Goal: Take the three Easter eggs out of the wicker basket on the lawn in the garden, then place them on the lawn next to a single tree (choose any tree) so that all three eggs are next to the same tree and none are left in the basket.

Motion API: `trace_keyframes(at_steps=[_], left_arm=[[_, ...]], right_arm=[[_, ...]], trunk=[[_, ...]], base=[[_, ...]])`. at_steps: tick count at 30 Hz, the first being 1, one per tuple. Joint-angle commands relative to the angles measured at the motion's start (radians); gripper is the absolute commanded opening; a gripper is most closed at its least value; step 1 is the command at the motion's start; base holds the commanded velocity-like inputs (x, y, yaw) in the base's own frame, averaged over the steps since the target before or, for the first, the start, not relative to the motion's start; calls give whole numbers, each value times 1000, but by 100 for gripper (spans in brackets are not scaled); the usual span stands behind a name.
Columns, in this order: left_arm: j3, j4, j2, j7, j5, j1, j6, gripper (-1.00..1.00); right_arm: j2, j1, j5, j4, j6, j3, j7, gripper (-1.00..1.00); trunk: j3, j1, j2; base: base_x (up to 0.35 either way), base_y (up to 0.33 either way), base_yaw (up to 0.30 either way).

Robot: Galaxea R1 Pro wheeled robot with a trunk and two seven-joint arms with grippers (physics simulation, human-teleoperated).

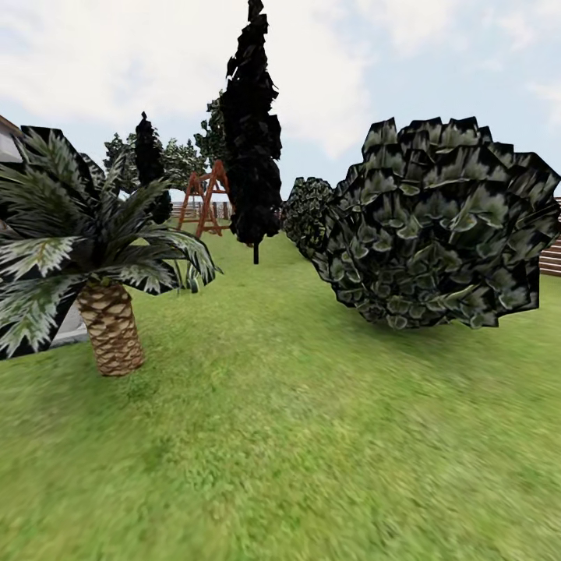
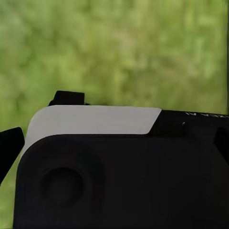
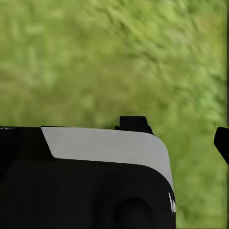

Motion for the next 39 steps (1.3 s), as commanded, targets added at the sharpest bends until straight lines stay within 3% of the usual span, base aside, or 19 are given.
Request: trace_keyframes(at_steps=[1,39], left_arm=[[2,-1,0,-4,10,0,1,100],[1,-1,-1,-4,9,0,1,100]], right_arm=[[0,-1,0,1,-4,0,0,100],[0,-1,0,2,-4,-1,0,100]], trunk=[[-1,1,0],[-1,1,0]], base=[[330,-90,0],[323,-93,0]])
